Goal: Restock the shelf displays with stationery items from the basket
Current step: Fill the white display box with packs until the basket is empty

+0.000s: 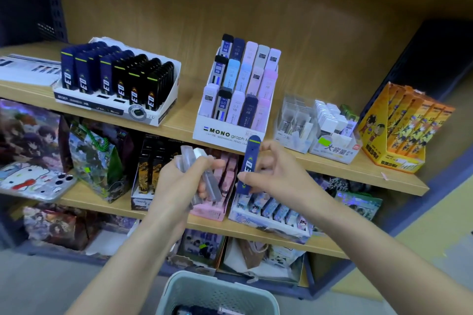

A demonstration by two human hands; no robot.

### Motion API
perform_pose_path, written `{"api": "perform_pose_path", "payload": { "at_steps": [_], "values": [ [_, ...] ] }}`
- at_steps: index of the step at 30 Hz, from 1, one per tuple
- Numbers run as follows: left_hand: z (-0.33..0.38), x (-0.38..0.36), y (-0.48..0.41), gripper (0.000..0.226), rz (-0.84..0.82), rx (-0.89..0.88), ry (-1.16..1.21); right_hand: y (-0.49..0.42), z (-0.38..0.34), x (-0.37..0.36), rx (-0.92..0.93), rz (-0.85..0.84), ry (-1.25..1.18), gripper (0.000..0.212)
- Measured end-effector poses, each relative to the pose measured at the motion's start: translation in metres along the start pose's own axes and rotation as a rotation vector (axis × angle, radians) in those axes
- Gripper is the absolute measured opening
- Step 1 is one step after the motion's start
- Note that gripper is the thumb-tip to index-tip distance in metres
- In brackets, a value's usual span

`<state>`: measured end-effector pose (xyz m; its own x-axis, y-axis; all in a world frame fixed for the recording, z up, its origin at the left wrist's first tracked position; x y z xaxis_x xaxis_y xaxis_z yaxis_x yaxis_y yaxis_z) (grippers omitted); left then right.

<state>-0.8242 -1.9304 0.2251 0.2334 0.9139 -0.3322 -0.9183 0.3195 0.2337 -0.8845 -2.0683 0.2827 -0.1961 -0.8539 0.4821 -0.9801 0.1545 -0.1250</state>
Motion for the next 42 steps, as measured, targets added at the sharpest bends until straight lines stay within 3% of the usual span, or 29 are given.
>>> {"api": "perform_pose_path", "payload": {
  "at_steps": [9,17,19,24,31,42],
  "values": [
    [0.039,0.09,-0.002,0.021,0.15,-0.075,0.207,-0.056,-0.098,-0.051,0.368,0.028,-0.027,0.046],
    [0.058,0.145,0.003,0.03,0.226,-0.12,0.244,-0.118,-0.157,-0.112,0.62,0.2,0.214,0.005],
    [0.059,0.155,0.002,0.021,0.245,-0.115,0.251,-0.131,-0.161,-0.124,0.633,0.206,0.292,0.005],
    [0.064,0.178,-0.001,0.019,0.269,-0.141,0.27,-0.156,-0.154,-0.144,0.616,0.15,0.479,0.012],
    [0.068,0.19,-0.003,0.019,0.257,-0.139,0.305,-0.17,-0.151,-0.141,0.564,0.082,0.524,0.012],
    [0.067,0.188,-0.002,0.018,0.284,-0.1,0.28,-0.176,-0.161,-0.156,0.605,0.006,0.885,0.013]
  ]
}}
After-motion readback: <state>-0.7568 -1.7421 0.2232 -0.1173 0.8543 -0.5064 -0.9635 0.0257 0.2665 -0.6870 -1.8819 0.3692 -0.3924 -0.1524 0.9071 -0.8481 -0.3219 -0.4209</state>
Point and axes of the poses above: each hand's wrist, its own y-axis away from the middle knuckle, its own x-axis out of the back of the hand, z = x × y, the point moved 7 cm from there along -y, towards the middle knuckle, and after that the axes turned 8 degrees about x, right-handed, at the moved point
